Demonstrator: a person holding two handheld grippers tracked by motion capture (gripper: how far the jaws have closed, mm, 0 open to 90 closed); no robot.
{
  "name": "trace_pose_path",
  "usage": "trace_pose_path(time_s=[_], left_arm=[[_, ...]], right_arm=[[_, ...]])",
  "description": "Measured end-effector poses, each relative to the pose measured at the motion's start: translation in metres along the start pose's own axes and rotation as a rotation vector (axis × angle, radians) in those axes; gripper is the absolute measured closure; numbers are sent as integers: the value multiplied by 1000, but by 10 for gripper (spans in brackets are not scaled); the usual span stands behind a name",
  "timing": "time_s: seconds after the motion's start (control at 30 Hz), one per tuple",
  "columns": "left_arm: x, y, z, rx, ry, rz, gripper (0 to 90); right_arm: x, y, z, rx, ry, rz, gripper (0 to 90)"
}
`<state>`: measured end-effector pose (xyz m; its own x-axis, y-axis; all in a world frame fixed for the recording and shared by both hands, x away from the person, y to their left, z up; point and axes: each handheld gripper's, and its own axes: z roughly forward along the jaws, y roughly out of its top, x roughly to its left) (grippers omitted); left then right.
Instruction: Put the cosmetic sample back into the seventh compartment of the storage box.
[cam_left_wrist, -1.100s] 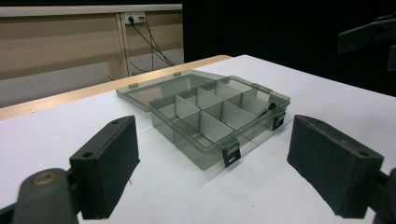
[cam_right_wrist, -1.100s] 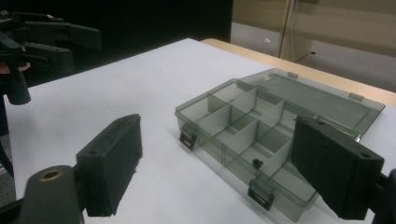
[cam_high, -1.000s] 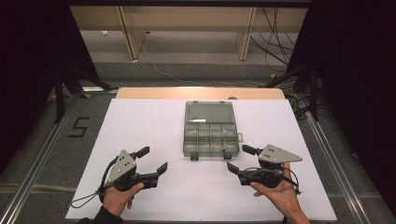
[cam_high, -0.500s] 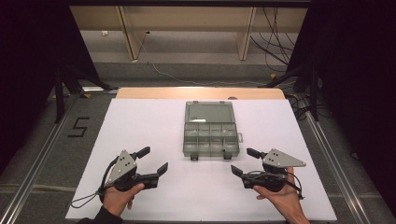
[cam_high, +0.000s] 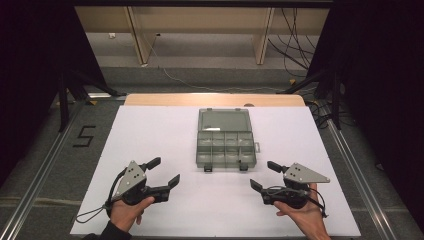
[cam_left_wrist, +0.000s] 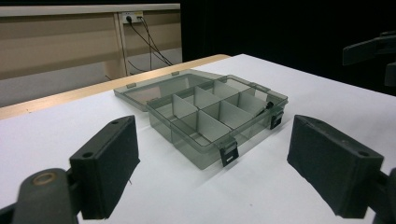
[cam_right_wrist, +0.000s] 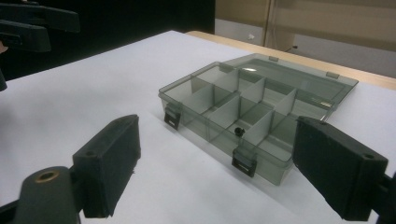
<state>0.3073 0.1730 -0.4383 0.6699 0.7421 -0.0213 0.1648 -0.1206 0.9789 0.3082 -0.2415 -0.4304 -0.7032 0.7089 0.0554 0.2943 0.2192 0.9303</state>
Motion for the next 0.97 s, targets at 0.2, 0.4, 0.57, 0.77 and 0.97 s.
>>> trace_pose_path(time_s=[0.2,0.4,0.57,0.77,0.97], left_arm=[[-1,0,0,1,-1,-5,155],[0,0,0,1,-1,-6,155],[0,0,0,1,-2,0,155],[0,0,0,1,-1,0,155],[0,0,0,1,-1,0,155]], right_arm=[[3,-1,-1,-29,14,-8,163],[2,0,-1,-29,10,-10,163],[3,0,-1,-33,11,-3,163],[3,1,-2,-23,7,-4,163],[2,0,0,-43,13,-7,163]])
